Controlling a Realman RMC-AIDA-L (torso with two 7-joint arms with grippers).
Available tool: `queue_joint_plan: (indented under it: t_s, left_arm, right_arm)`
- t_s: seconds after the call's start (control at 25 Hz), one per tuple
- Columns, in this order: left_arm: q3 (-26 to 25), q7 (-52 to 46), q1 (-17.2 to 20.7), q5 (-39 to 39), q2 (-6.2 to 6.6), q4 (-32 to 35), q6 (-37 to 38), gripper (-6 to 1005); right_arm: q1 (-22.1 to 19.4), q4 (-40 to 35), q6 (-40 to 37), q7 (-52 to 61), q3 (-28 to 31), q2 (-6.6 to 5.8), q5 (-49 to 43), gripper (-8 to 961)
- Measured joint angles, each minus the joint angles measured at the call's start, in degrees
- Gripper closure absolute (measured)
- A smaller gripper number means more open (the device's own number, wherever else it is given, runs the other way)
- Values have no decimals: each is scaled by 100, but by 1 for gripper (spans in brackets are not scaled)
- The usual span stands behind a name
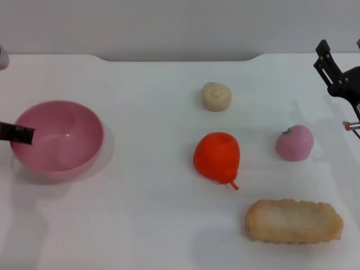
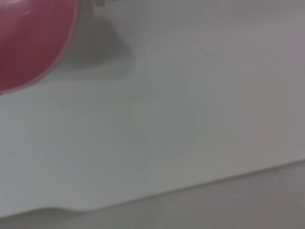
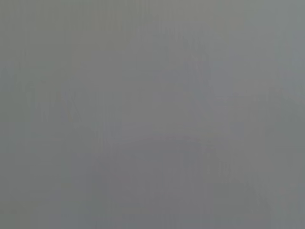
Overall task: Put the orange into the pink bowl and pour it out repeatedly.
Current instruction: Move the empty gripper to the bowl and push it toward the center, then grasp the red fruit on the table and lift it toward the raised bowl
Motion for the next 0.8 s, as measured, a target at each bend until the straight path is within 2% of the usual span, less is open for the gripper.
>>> queue_joint_plan:
  t_s: [0.12, 0.2, 0.4, 0.44, 0.64, 0.76, 0.8]
  left_arm:
    - [6, 7, 2, -9, 0, 72, -1, 810]
    - [21, 124, -14, -125, 5, 370, -36, 843]
    - [21, 124, -14, -125, 5, 370, -36, 925]
    - [22, 143, -60, -138, 6, 561, -48, 941]
    - [31, 138, -65, -139, 1, 959, -156, 952]
    - [31, 126, -60, -139, 0, 1058, -190, 951]
    - [30, 101, -29, -132, -1, 1276, -246, 951]
  right_arm:
    - [1, 0, 11, 0, -2, 0, 1, 244]
    - [0, 0, 37, 0, -3, 0, 9, 246]
    - [0, -3, 89, 0, -3, 0, 12, 249]
    - [1, -9, 99, 0, -3, 0, 13, 249]
    - [17, -58, 228, 152, -3, -4, 3, 252]
    - [44, -187, 533, 329, 3, -21, -56, 254]
    - [38, -275, 715, 341, 15, -25, -74, 254]
